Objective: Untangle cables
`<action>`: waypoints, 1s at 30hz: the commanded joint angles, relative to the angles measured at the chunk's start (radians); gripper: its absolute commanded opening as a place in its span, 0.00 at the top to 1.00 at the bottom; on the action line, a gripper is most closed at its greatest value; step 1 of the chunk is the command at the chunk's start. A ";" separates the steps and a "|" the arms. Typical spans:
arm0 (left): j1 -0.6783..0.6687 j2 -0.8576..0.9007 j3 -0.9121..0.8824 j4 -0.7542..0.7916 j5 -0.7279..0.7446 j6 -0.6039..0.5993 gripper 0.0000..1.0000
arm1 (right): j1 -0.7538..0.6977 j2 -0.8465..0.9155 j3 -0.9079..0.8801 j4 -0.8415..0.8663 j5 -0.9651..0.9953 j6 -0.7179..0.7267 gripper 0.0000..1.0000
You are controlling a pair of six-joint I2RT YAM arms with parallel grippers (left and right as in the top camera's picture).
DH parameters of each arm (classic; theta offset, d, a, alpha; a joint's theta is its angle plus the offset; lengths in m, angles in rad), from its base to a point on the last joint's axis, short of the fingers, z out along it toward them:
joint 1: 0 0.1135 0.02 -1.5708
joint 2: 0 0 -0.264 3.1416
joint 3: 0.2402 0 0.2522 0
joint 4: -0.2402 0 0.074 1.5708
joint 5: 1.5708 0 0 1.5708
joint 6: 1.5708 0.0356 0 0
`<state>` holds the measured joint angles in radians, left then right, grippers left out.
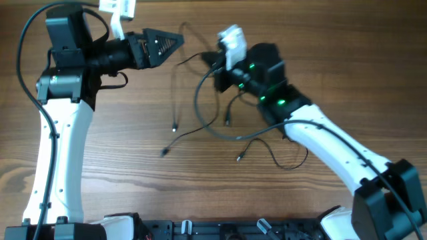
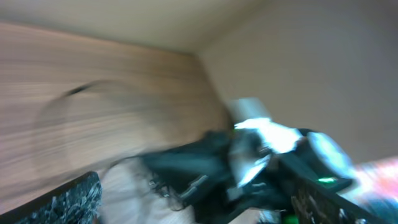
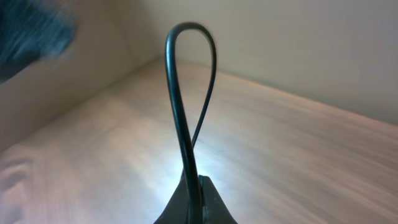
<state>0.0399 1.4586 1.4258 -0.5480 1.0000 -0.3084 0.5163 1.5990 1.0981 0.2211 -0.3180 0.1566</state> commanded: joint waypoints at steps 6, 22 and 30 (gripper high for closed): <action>0.010 -0.007 -0.001 -0.153 -0.348 0.018 0.00 | -0.300 -0.142 -0.002 0.010 0.063 0.011 0.96; 0.007 -0.007 -0.001 -0.290 -0.348 0.070 0.01 | -1.108 -0.313 -0.003 -0.388 0.052 0.053 0.96; 0.007 -0.007 -0.001 -0.344 -0.348 0.070 0.00 | -1.345 -0.245 -0.003 -0.500 0.078 0.167 0.96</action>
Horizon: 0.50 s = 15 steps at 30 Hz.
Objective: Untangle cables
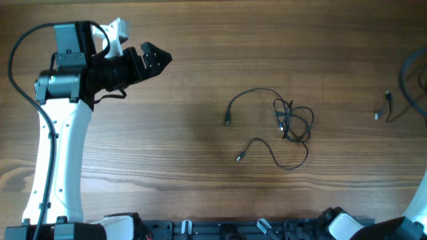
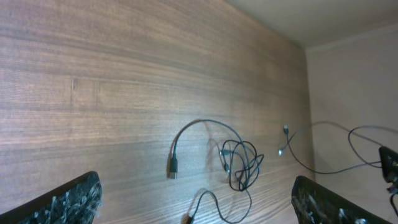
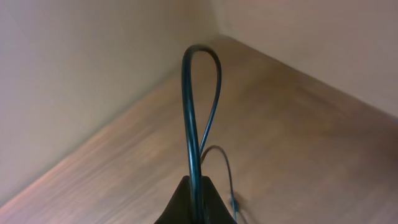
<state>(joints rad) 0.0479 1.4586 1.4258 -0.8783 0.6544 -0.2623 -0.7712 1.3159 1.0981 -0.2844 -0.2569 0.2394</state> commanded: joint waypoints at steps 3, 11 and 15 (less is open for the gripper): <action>-0.001 -0.007 -0.001 -0.021 -0.002 0.024 0.00 | -0.109 0.092 -0.003 0.051 0.017 0.103 0.96; -0.001 -0.007 -0.001 -0.034 -0.002 0.024 0.00 | -0.195 0.310 -0.002 0.233 0.010 0.213 0.96; -0.014 -0.007 -0.001 -0.056 -0.004 0.024 0.00 | -0.257 0.416 -0.002 0.268 0.041 0.272 0.96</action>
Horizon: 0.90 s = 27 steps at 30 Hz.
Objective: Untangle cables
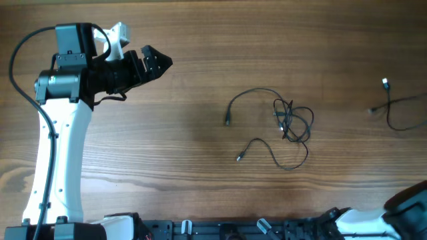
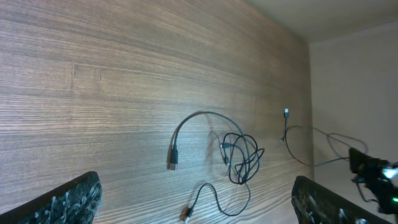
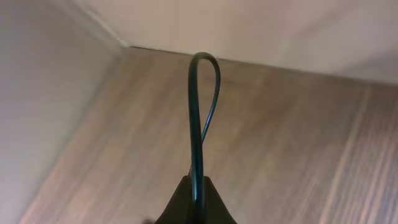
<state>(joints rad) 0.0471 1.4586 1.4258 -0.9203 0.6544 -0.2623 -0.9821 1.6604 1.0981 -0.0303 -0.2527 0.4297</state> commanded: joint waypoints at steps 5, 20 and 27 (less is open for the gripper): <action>-0.042 -0.007 -0.001 -0.027 -0.048 0.024 0.00 | -0.119 0.149 -0.003 -0.001 0.050 0.098 0.96; -0.091 -0.007 -0.001 -0.012 -0.070 0.023 0.00 | -0.111 0.169 -0.003 -0.417 0.049 0.537 0.00; -0.091 -0.007 -0.001 -0.013 -0.070 0.024 0.00 | -0.107 0.169 -0.003 -0.617 0.052 0.547 0.00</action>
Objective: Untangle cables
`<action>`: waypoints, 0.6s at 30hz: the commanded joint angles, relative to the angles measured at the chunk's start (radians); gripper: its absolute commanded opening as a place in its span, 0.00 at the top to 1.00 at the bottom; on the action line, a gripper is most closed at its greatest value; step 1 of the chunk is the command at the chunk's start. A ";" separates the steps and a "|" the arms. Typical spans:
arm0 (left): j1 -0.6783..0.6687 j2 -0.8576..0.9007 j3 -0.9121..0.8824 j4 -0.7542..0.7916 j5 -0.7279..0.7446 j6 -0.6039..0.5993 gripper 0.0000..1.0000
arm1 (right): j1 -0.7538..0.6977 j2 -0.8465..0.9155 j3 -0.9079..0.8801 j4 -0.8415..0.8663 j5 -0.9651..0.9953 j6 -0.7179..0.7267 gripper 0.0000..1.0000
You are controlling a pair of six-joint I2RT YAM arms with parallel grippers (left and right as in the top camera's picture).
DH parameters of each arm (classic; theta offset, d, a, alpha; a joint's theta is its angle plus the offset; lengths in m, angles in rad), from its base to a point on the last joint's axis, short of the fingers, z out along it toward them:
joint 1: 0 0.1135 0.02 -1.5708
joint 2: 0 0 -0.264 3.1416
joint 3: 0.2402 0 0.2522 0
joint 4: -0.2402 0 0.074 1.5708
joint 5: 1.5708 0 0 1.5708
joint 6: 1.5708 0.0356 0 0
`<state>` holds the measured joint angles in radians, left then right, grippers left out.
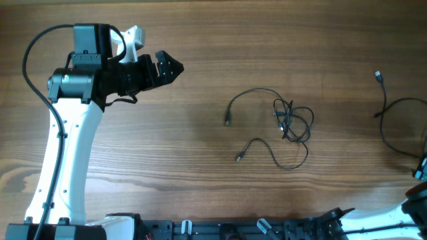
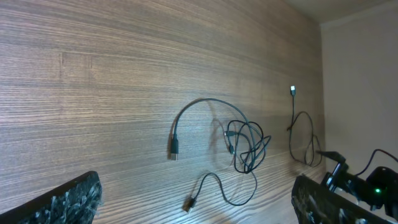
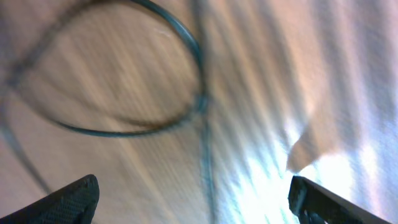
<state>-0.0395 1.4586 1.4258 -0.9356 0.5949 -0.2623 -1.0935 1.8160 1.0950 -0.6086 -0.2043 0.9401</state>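
A small tangle of thin black cables (image 1: 291, 121) lies mid-table, with two free plug ends (image 1: 227, 121) toward the left; the left wrist view shows the tangle (image 2: 245, 146) too. A separate black cable (image 1: 393, 119) lies looped at the far right edge. My left gripper (image 1: 175, 67) hovers open at the upper left, its fingers (image 2: 68, 198) wide apart and empty. My right gripper (image 3: 196, 199) is open just above the separate cable's loop (image 3: 124, 74), in a blurred view; only a sliver of it (image 1: 421, 170) shows overhead.
Wooden table (image 1: 167, 153) with bare wood between the left arm and the tangle. The separate cable's plug (image 1: 378, 75) lies near the right edge. In the left wrist view the table's far edge meets a pale wall (image 2: 360, 74).
My right gripper was shut on a loop of black cable; now it is open and that cable lies on the table at the far right. The left arm has shifted slightly right.
First my right gripper held a cable loop over the tangle mid-table, close to the left gripper. Then it was at the far right with that cable drawn clear, a smaller tangle left in the middle. Now the cable lies released on the right.
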 commanded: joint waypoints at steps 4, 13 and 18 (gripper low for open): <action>-0.005 -0.007 -0.001 0.003 -0.010 0.024 0.00 | 0.023 0.013 -0.004 -0.035 -0.186 -0.040 0.03; -0.004 -0.007 -0.001 0.003 -0.010 0.024 0.00 | 0.277 0.013 -0.004 0.042 -0.267 -0.527 0.50; -0.005 -0.007 -0.001 0.003 -0.010 0.024 0.00 | 0.476 0.013 -0.004 0.061 -0.074 -0.612 0.92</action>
<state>-0.0395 1.4586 1.4258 -0.9356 0.5945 -0.2619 -0.7307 1.8160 1.0943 -0.5621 -0.4179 0.4702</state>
